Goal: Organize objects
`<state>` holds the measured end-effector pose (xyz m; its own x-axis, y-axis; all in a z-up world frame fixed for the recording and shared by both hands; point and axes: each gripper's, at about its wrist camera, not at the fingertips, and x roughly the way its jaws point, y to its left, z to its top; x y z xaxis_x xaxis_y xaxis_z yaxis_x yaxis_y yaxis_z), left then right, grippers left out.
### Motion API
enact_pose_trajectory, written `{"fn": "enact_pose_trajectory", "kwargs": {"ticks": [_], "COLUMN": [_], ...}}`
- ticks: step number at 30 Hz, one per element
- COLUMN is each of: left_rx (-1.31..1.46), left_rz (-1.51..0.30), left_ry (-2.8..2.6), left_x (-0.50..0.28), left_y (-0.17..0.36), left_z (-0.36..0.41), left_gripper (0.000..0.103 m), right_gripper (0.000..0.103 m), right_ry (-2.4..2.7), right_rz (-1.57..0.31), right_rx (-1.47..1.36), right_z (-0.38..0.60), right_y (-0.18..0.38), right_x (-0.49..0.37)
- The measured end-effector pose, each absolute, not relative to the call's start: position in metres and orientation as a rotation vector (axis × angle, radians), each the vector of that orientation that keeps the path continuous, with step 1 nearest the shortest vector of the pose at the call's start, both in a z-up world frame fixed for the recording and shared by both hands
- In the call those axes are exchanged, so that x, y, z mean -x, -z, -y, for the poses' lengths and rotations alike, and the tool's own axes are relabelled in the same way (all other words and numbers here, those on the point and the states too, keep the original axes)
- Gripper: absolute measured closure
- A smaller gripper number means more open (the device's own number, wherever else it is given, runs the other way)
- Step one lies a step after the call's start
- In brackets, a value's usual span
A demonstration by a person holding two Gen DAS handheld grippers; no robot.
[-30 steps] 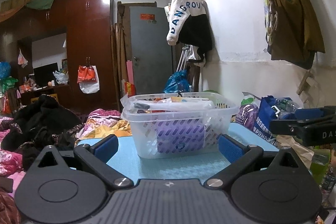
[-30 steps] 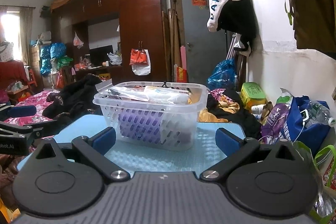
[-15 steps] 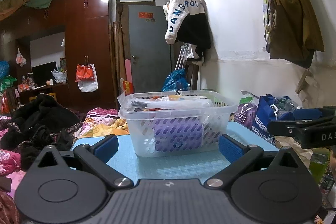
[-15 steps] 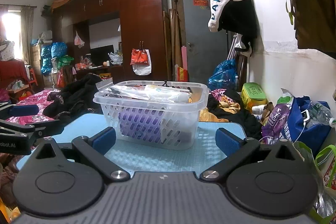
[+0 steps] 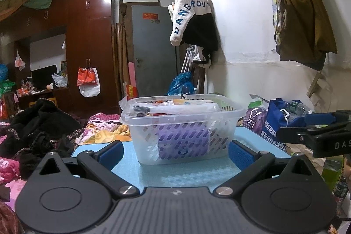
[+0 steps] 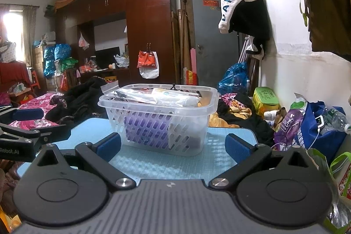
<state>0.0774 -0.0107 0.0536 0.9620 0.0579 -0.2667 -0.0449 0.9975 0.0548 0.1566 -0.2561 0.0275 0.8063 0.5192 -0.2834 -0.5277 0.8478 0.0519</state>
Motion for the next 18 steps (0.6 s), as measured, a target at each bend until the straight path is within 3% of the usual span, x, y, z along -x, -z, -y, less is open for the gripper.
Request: {"fn": "enact_pose_trajectory", "kwargs": {"ticks": [18], "left_rx": [-0.058], "left_rz": [-0.271], "left_ry": [-0.054], "left_x": [-0.0808], "left_y": [-0.0511], "left_z": [0.0128], "left_gripper": [0.001], "right_gripper": [0.000], "right_ry": [-0.560], "right_rz": [-0.298], "right_rx": [0.035], "right_z": [0.2563], "right_y": [-0.0263], "right_x": [-0.1589]}}
